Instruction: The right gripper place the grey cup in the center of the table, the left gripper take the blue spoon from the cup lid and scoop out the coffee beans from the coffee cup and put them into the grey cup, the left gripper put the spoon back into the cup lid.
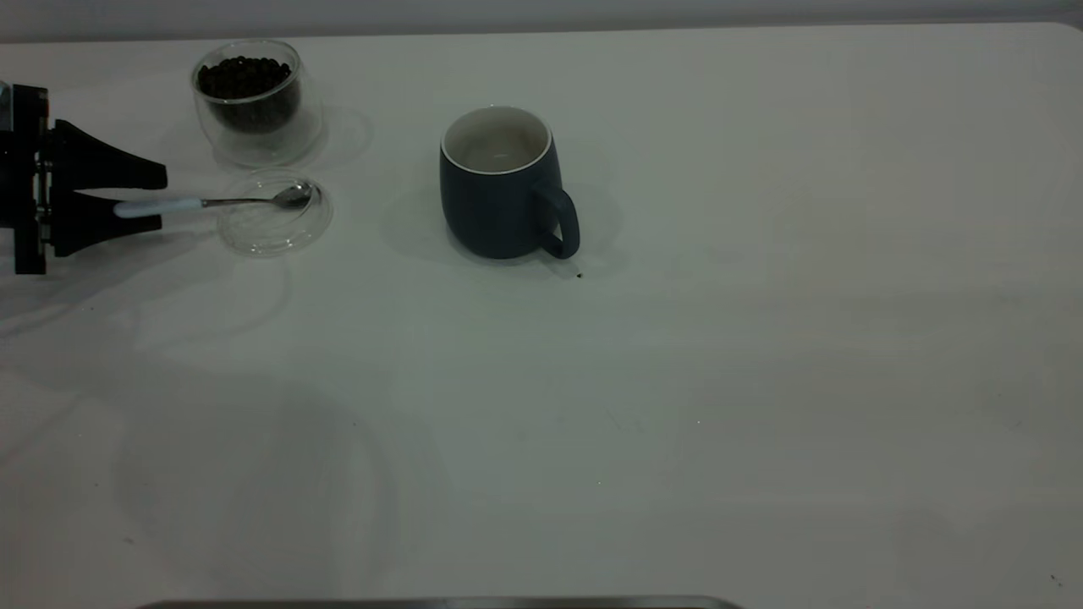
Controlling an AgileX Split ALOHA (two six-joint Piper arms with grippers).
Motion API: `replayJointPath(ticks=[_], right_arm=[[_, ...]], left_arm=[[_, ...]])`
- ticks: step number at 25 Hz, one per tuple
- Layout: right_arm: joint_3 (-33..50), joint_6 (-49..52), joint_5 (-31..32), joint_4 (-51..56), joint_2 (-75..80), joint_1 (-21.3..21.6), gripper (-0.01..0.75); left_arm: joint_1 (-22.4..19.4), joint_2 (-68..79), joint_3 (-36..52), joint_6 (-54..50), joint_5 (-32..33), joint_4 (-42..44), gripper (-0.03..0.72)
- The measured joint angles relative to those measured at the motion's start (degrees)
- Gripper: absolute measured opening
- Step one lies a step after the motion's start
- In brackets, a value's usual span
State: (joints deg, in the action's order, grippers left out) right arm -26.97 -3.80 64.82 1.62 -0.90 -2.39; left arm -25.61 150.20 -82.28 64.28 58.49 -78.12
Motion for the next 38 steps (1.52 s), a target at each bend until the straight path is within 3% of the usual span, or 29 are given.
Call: replayJointPath(ticks=[5,13,19,21,24,34,38], right_arm=[[0.0,0.0,0.0,0.0,0.0,0.0,0.457],[0.0,0.0,0.0,0.0,0.0,0.0,0.457],[0.0,0.0,0.0,0.0,0.0,0.0,0.457],[0.0,0.0,0.0,0.0,0.0,0.0,0.457],[0.0,0.0,0.0,0.0,0.0,0.0,0.457],[0.0,-0.1,0.0,0.0,0.0,0.0,0.457],[0.0,-0.1,0.0,0.0,0.0,0.0,0.457]], left_arm=[[-0.5,0.0,0.0,0.0,-0.8,0.0,0.507],[-4.8,0.0,0.0,0.0,-2.4,-1.0,0.512],[-9.1,-0.8,0.0,-0.2,5.0,-8.3,0.512],[-10.9,-2.4,0.0,-1.4,5.9,-13.6,0.512],[-12.6,-7.5,0.0,-2.9,6.0,-14.9,0.512],[-9.1,-34.0,0.1,-3.0,7.4,-13.0,0.512],[-4.8,-46.3,0.1,-4.1,8.1,-3.3,0.512]])
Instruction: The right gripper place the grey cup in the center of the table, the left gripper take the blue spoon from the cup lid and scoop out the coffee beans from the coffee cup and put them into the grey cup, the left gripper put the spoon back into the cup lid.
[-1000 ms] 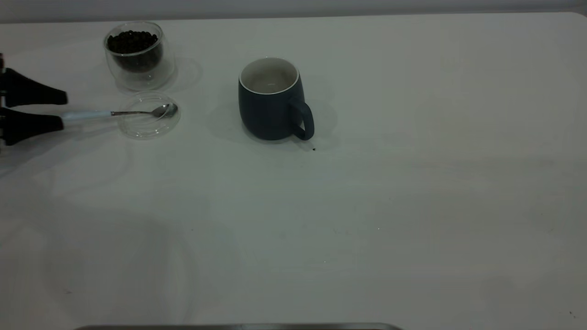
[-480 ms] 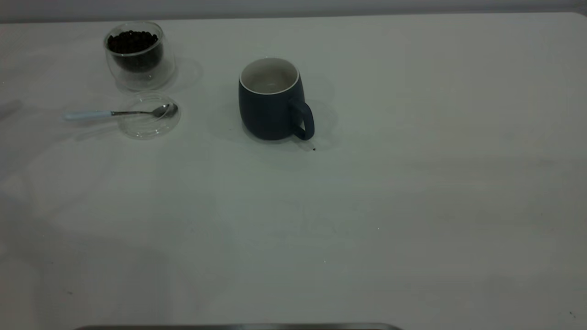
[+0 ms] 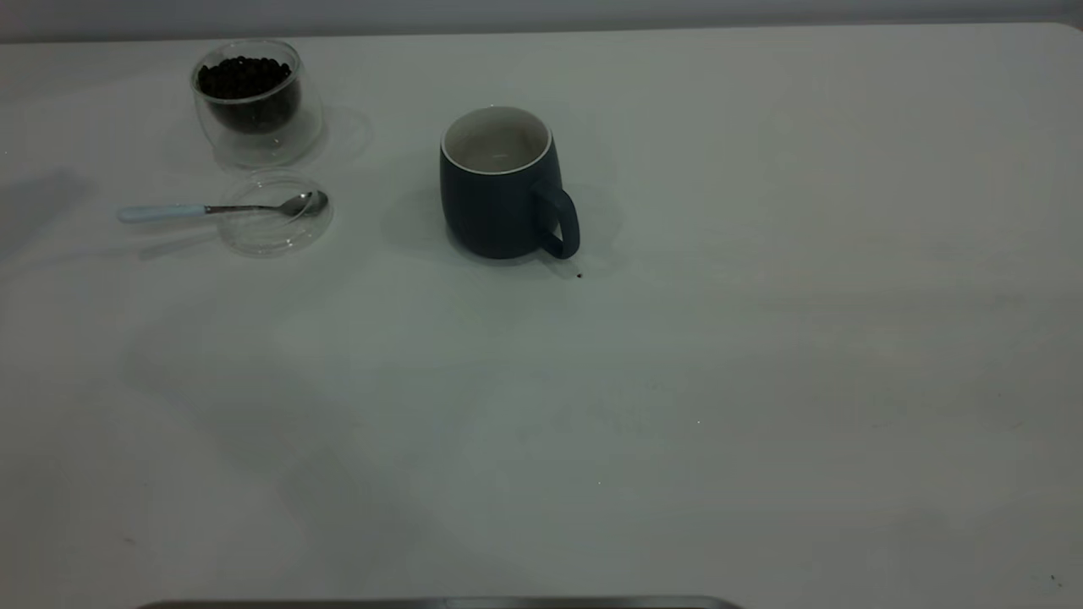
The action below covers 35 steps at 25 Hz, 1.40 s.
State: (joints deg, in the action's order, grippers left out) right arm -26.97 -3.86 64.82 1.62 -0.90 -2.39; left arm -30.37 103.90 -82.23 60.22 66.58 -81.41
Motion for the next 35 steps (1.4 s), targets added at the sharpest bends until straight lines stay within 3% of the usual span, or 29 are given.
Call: replayJointPath(ticks=[6,9,13,16,21,27,35], right_arm=[[0.0,0.1,0.0,0.0,0.0,0.0,0.457],[0.0,0.1,0.0,0.0,0.0,0.0,0.457],[0.0,0.1,0.0,0.0,0.0,0.0,0.457],[0.0,0.1,0.0,0.0,0.0,0.0,0.457],[0.0,0.1,0.0,0.0,0.0,0.0,0.457],[0.0,0.1,0.0,0.0,0.0,0.0,0.457],[0.0,0.1,0.0,0.0,0.0,0.0,0.457]], left_arm=[[10.4,-18.2,0.0,-16.8,-7.5,30.1,0.512],[14.3,-26.0,0.1,-28.4,-6.0,44.1,0.512],[16.1,-34.5,0.1,-42.8,-0.4,60.3,0.512],[16.1,-40.2,1.3,-51.6,0.3,68.7,0.512],[16.1,-47.1,6.0,-55.0,0.2,71.7,0.512],[16.2,-58.3,21.1,-56.9,0.2,68.5,0.512],[23.0,-76.0,42.5,-54.1,0.2,71.7,0.512]])
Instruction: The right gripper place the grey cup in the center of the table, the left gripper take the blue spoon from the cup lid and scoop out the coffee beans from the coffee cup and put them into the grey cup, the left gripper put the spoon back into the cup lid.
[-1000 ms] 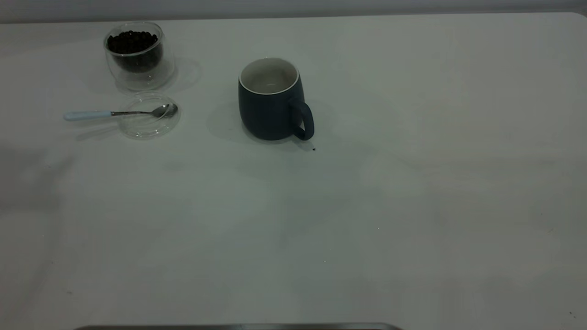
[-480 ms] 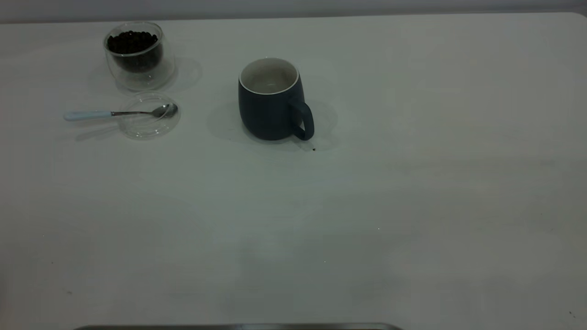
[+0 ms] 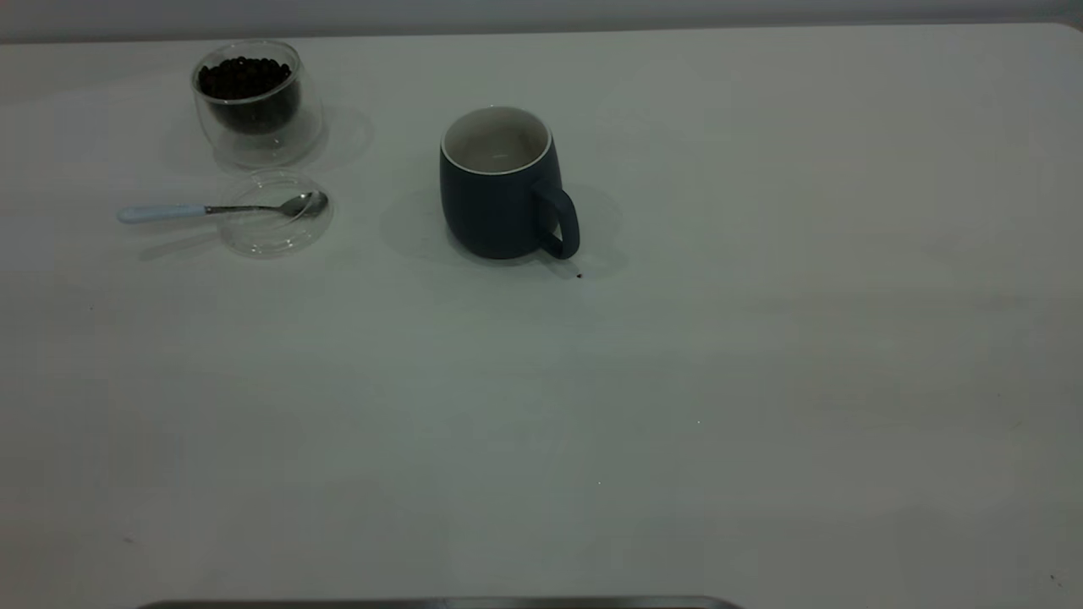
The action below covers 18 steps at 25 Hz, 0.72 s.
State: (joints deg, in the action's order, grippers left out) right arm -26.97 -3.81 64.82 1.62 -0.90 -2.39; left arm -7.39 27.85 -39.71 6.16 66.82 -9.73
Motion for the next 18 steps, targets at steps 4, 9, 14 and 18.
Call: replayJointPath(ticks=[4,9,14,18], right_arm=[[0.0,0.0,0.0,0.0,0.0,0.0,0.457],[0.0,0.0,0.0,0.0,0.0,0.0,0.457],[0.0,0.0,0.0,0.0,0.0,0.0,0.457],[0.0,0.0,0.0,0.0,0.0,0.0,0.457]], left_arm=[[2.4,-7.2,6.7,0.9,-0.3,3.8,0.512],[4.5,-11.8,11.7,1.0,-1.6,4.4,0.512],[4.5,-14.8,11.7,1.0,-2.0,4.4,0.512],[4.5,-21.0,11.7,1.0,-2.0,4.4,0.512]])
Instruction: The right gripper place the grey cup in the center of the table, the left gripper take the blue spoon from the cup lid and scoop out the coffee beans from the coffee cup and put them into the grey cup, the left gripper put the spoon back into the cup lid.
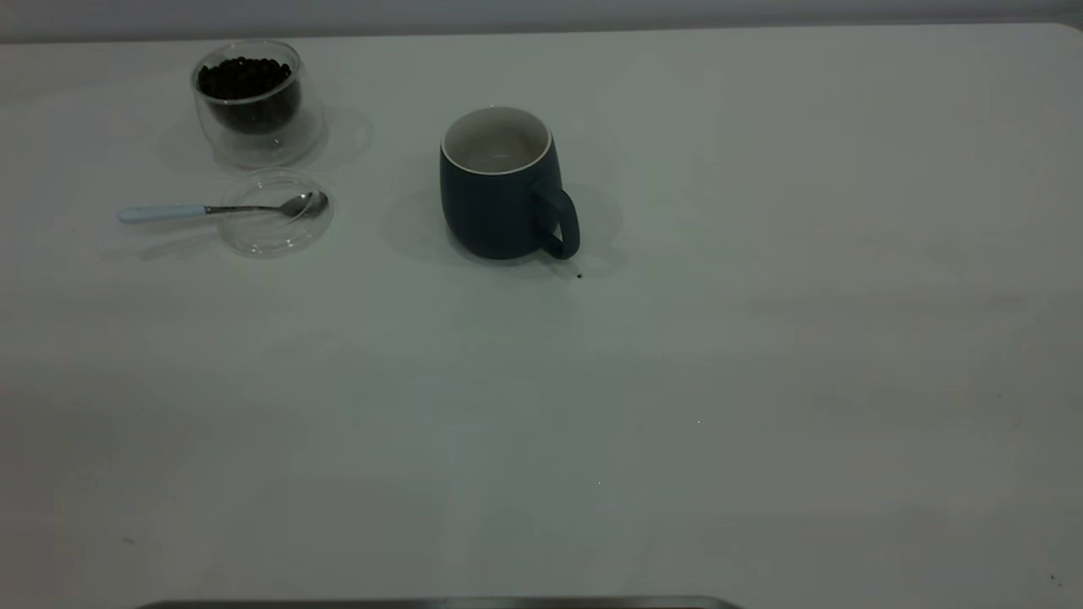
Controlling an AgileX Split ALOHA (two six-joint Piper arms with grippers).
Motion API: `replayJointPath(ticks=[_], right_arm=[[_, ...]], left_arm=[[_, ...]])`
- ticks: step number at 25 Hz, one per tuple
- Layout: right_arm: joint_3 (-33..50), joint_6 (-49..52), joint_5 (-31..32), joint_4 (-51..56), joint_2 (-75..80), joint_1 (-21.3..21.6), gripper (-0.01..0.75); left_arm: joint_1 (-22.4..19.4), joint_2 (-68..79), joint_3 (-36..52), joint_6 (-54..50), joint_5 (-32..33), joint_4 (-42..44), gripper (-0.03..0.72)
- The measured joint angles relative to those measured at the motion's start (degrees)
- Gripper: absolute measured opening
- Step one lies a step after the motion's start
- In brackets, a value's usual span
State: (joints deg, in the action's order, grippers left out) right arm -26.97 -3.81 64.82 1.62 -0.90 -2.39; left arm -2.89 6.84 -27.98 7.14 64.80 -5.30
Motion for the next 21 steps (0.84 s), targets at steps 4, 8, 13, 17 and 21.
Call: replayJointPath(ticks=[4,8,13,17,21], right_arm=[[0.0,0.0,0.0,0.0,0.0,0.0,0.457],[0.0,0.0,0.0,0.0,0.0,0.0,0.457],[0.0,0.0,0.0,0.0,0.0,0.0,0.457],[0.0,0.0,0.0,0.0,0.0,0.0,0.457],[0.0,0.0,0.0,0.0,0.0,0.0,0.457]], left_arm=[[0.0,-7.6,-0.1,0.0,0.9,0.1,0.512],[0.0,-7.8,-0.1,0.0,1.0,0.1,0.512],[0.0,-7.9,-0.1,0.0,1.3,0.1,0.512],[0.0,-7.9,-0.1,0.0,1.3,0.1,0.512],[0.0,-7.9,-0.1,0.0,1.3,0.1,0.512]])
